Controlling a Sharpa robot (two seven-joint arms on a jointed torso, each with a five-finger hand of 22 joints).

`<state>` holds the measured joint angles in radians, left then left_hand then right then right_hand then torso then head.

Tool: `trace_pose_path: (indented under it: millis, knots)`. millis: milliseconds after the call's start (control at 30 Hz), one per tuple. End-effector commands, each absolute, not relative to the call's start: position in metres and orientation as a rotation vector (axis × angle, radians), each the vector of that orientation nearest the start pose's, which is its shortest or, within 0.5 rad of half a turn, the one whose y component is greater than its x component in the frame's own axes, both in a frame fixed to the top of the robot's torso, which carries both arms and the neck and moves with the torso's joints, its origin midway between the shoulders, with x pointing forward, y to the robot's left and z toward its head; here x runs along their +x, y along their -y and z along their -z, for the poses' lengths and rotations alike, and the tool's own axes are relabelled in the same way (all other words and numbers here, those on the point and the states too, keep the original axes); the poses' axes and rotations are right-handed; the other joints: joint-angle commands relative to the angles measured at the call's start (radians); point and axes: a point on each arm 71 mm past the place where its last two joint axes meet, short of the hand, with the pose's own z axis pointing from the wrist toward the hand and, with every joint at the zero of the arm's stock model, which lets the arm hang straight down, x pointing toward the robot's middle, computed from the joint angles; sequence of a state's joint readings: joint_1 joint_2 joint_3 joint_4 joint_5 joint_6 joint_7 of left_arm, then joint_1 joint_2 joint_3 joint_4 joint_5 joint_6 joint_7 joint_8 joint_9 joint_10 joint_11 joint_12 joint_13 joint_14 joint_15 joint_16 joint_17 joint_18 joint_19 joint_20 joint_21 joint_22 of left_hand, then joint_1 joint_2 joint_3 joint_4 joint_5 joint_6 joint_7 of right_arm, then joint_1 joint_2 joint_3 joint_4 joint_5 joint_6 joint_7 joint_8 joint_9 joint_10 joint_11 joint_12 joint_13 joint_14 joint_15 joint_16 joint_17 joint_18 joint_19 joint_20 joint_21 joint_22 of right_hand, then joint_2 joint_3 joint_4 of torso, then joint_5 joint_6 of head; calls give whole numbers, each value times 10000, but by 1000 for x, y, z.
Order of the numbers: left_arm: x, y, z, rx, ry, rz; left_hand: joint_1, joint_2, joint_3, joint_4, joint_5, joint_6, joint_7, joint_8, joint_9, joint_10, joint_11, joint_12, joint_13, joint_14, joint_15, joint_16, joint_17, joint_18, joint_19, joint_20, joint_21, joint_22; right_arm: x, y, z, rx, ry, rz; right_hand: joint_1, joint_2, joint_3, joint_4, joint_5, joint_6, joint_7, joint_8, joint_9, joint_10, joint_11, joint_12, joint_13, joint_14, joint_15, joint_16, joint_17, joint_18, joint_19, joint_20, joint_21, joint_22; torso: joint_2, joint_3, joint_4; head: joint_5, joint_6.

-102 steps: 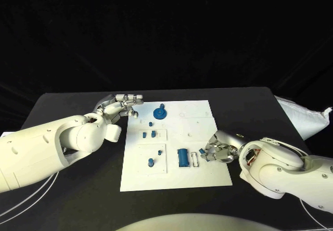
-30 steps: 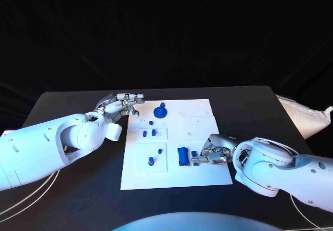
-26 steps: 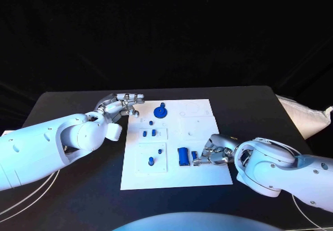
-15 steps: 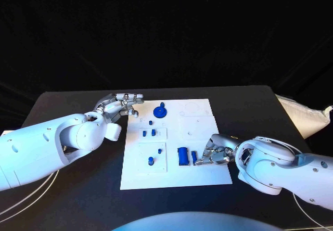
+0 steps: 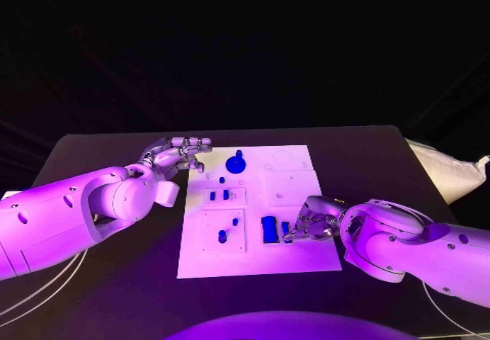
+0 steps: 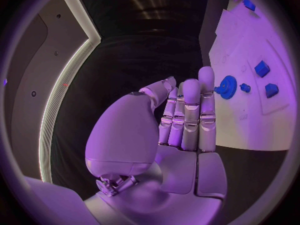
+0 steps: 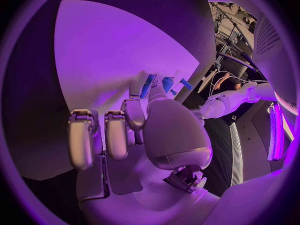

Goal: Assemble the parts on the task board

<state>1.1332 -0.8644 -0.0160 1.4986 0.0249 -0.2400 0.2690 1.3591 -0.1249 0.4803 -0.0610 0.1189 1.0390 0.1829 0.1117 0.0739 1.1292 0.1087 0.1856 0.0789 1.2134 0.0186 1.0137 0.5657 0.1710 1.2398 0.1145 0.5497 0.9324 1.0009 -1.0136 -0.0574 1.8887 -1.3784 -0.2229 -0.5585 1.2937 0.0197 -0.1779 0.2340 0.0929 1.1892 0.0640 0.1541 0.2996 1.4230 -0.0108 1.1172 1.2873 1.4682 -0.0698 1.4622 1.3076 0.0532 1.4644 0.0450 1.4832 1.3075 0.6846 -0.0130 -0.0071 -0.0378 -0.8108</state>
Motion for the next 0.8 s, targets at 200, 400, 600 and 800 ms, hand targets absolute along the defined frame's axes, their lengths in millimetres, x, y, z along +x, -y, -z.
trace_pose_path:
  millis: [200,400,600,800]
  knots:
    - [482,-223,212,-12686,-15553,15195,16,62,-27,-34,48,-85,10,55,-15,-54,-13,40,-10,-57,-8,-67,-11,112,-27,2,-45,-10,365,203,261,1206,-21354,-4565,12,-48,-129,-51,67,-119,5,-60,-30,49,-3,-48,-44,727,-45,-28,1111,-156,94,-62,-13,1293,-3,9,-8,1,28]
    - [483,-223,212,-12682,-15516,15180,16,62,-27,-34,48,-85,10,55,-15,-54,-13,40,-10,-57,-8,-67,-11,112,-27,2,-45,-10,366,206,247,1722,-20634,-5556,-144,-231,-428,33,-154,-311,63,-139,-40,-115,48,-427,-260,677,-8,-192,906,-104,-52,-38,-152,1099,-29,-3,-8,-41,92]
    - [484,-222,211,-12631,-15412,15220,-17,52,-53,-19,43,-106,22,59,-17,-83,0,54,-14,-78,4,-82,-48,107,-30,8,-58,-16,385,217,226,3760,-19754,-7406,-75,-199,-568,98,-67,-920,280,-455,-147,-769,230,-1978,-1223,546,133,-639,373,40,-455,75,-554,551,-109,-19,31,-86,183]
    - [484,-220,209,-12486,-15191,15496,-514,-214,-661,269,136,-274,47,78,-29,-289,71,166,-22,-937,156,-752,-568,86,-947,161,-769,-360,415,234,209,6120,-18669,-9337,428,144,-472,-166,146,-1276,423,-626,-230,-1312,348,-3312,-2144,429,234,-1098,-140,129,-666,173,-820,205,-306,-67,95,-166,241]
